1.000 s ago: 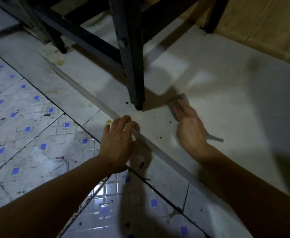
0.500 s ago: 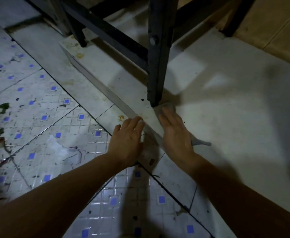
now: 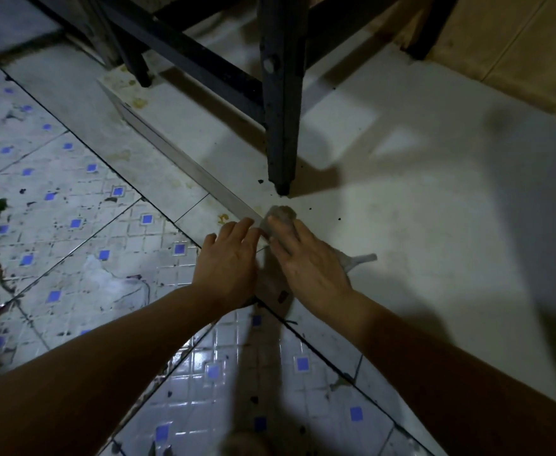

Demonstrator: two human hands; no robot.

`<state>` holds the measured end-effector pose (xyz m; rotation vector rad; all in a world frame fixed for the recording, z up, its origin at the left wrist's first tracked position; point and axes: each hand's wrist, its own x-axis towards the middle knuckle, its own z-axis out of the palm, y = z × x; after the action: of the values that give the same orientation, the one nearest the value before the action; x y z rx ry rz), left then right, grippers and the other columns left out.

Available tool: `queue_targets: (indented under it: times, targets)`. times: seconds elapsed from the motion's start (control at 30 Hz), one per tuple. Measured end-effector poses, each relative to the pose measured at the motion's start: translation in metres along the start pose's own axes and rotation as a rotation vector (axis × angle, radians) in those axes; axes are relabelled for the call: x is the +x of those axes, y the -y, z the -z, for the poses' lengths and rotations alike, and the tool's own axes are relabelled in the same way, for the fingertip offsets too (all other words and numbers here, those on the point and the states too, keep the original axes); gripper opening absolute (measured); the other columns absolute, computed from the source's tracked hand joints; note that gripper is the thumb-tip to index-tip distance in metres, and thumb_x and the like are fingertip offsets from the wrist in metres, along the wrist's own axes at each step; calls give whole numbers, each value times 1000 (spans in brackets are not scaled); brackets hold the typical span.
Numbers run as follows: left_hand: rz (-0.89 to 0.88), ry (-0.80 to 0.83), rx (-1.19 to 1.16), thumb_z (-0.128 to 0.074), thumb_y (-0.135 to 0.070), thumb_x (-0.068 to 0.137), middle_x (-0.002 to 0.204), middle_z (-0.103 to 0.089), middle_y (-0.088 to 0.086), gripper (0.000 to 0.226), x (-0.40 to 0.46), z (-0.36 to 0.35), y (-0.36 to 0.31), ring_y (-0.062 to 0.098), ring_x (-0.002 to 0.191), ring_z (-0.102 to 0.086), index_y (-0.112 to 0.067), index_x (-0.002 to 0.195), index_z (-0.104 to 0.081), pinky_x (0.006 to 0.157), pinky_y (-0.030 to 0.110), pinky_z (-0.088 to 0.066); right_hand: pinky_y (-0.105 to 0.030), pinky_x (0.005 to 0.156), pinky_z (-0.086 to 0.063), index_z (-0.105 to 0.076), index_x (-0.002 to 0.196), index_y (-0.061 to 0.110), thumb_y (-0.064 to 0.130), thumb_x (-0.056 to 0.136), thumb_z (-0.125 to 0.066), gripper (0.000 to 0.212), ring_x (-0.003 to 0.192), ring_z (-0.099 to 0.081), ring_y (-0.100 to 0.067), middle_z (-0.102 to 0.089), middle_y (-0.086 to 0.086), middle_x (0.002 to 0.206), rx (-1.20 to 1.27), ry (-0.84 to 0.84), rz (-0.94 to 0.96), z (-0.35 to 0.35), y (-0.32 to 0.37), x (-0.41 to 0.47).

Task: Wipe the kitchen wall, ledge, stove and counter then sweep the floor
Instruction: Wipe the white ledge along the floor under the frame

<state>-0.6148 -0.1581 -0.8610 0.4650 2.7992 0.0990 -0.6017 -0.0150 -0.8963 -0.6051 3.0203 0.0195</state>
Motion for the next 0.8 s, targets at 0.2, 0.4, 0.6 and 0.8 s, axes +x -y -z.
queue_targets:
  times: [0.2,0.4,0.6,0.8]
  targets:
    - [-110,-63,-38,-58,-23,88,152,-23,2,59,-5,-5,-25,21,138,-23,-18,141,-32,110,36,-24,-34,89,-49,-70,111,15,28,58,-83,56,114,-58,-25,-55,-8,135,-97,-50,11,-7,-15,-51]
    - [-256,-77,-3,-60,-22,86,149,-28,3,60,-12,-14,-54,24,135,-29,-16,140,-35,107,38,-28,-35,88,-51,-67,114,8,10,67,-71,48,112,-59,-30,-54,-11,135,-29,-148,-15,-5,-28,-100]
    - [-415,-101,83,-78,-10,64,134,-50,13,66,-15,-29,-75,34,117,-52,-9,125,-54,91,44,-43,-33,100,-38,-67,116,13,16,83,-49,38,119,-53,-23,-60,-7,129,79,-168,-122,-12,-40,-154]
    - [-550,-135,91,-86,-9,44,120,-60,14,72,-23,-37,-108,32,102,-61,-5,111,-62,80,43,-51,-45,92,-52,-54,128,10,12,94,-37,39,120,-55,-30,-53,-9,136,192,-186,-218,-22,-51,-200]
